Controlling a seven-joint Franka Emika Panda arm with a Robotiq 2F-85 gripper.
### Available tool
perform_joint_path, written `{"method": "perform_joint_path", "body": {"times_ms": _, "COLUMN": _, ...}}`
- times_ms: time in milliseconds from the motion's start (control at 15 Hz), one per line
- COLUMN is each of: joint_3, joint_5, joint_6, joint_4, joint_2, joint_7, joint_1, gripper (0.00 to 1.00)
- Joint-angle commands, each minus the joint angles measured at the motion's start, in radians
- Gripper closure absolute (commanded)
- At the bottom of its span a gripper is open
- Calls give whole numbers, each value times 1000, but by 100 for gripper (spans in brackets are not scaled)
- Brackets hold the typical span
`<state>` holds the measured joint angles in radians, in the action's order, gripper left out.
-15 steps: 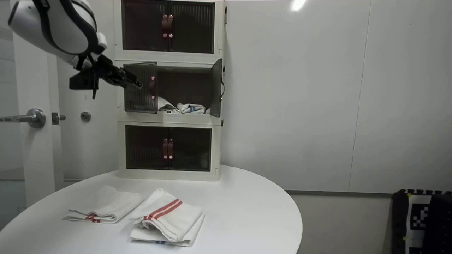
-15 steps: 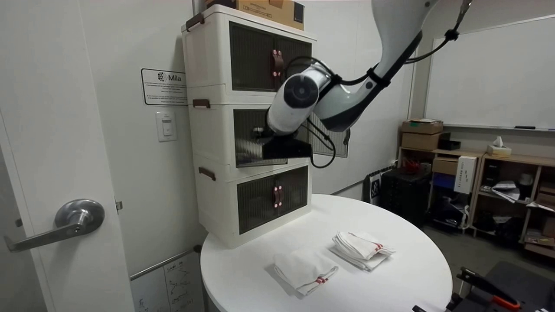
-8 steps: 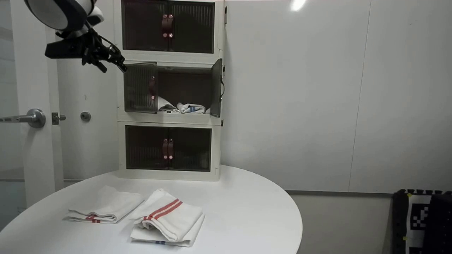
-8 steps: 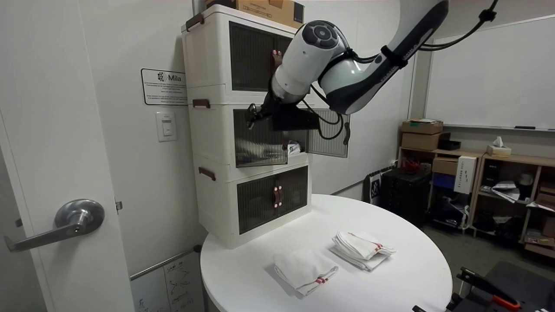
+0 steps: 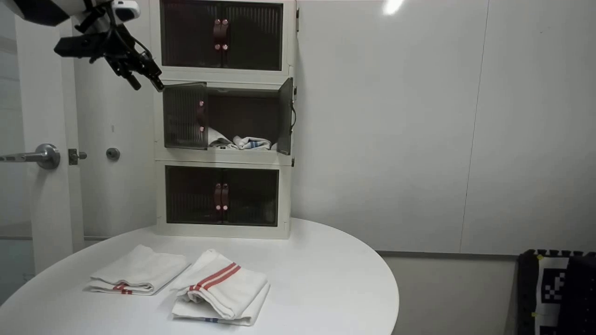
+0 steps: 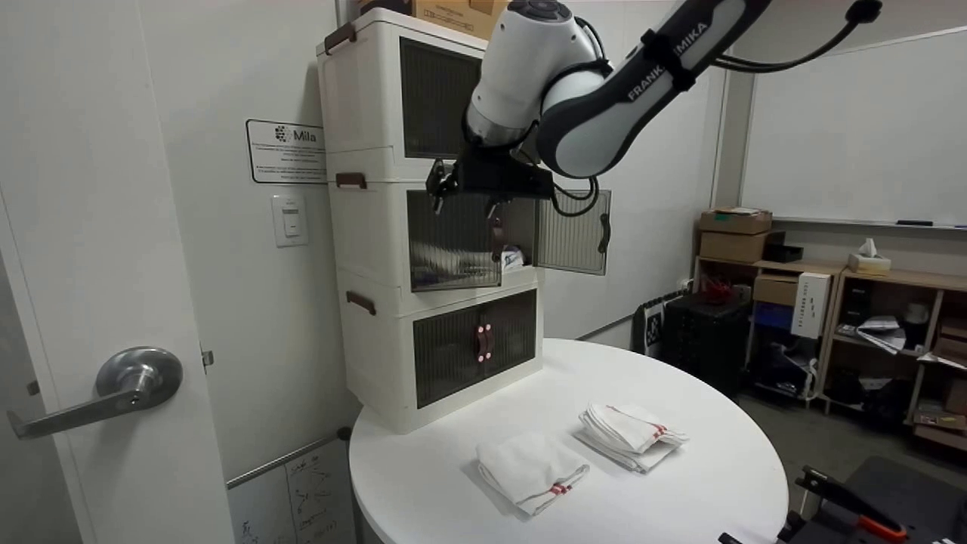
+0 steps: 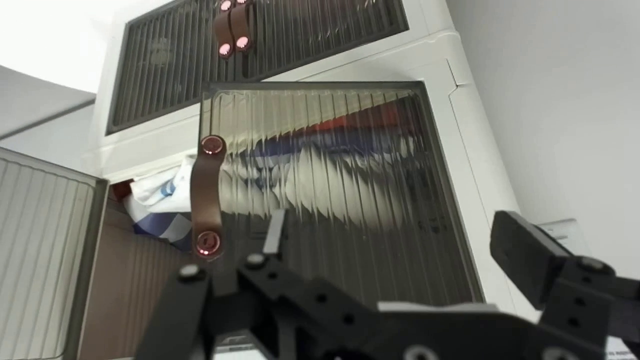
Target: Open the middle drawer
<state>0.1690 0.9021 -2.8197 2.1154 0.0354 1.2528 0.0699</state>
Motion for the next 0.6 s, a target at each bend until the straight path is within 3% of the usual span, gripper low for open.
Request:
{"method": "perform_joint_path", "body": {"times_ms": 0, "joint_3": -20, "joint_5": -283, "joint_6": 102, "joint_4": -44, "joint_2": -63, "joint_7": -145, "joint_1": 14, "gripper": 0}}
{"method": "perform_joint_path", "body": {"times_ms": 133, "joint_3": -21, "joint_5": -402, "joint_6": 178, "joint_4": -103, "joint_2": -80, "joint_7": -184, "joint_1": -8, "gripper": 0}}
{"method": "perform_joint_path", "body": {"times_ms": 200, "joint_3": -14, "joint_5": -322, "joint_6": 117, "joint_4": -60, "joint_2": -63, "joint_7": -144, "joint_1": -3, "gripper": 0}}
{"method": "perform_joint_path", "body": {"times_ms": 533, "joint_3": -19, "joint_5": -372, "joint_6": 160, "joint_4": -95, "joint_2": -80, "joint_7": -162, "joint_1": -13, "gripper": 0}}
